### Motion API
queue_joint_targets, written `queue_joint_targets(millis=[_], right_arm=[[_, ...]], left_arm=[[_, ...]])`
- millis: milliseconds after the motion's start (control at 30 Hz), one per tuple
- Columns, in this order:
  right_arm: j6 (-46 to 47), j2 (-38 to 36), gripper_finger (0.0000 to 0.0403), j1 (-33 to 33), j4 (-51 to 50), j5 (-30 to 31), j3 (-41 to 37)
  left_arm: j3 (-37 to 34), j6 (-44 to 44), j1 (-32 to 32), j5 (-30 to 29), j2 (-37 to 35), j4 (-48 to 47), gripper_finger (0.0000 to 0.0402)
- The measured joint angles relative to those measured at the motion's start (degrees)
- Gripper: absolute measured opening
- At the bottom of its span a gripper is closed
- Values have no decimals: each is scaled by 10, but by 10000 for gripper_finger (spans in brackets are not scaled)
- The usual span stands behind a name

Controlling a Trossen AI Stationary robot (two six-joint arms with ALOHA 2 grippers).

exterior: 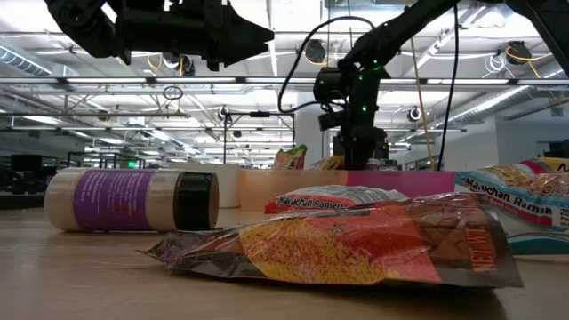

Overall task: Pick & Place Food Item
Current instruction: Put the brown seasoning bottle into the red bin

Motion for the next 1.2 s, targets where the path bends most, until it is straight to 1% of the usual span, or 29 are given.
queue_joint_targets(millis=[200, 367, 467, 567, 833, 1033, 1200], right_arm=[[-40, 0, 248, 5, 37, 15, -46], [-66, 0, 249, 7, 99, 55, -87], [-78, 0, 251, 7, 124, 70, -97], [-89, 0, 250, 5, 146, 70, -103], [-84, 0, 247, -9, 130, 69, -117], [-79, -1, 247, -12, 137, 70, -129], [-79, -1, 238, -12, 139, 68, -130]], left_arm=[[0, 0, 0, 0, 0, -1, 239], [0, 0, 0, 0, 0, -1, 239], [0, 0, 0, 0, 0, -1, 239], [0, 0, 1, 1, 0, -1, 239], [0, -1, 7, 1, 0, -4, 239], [0, -2, 7, 1, 0, -6, 239], [0, -3, 7, 1, 0, -6, 239]])
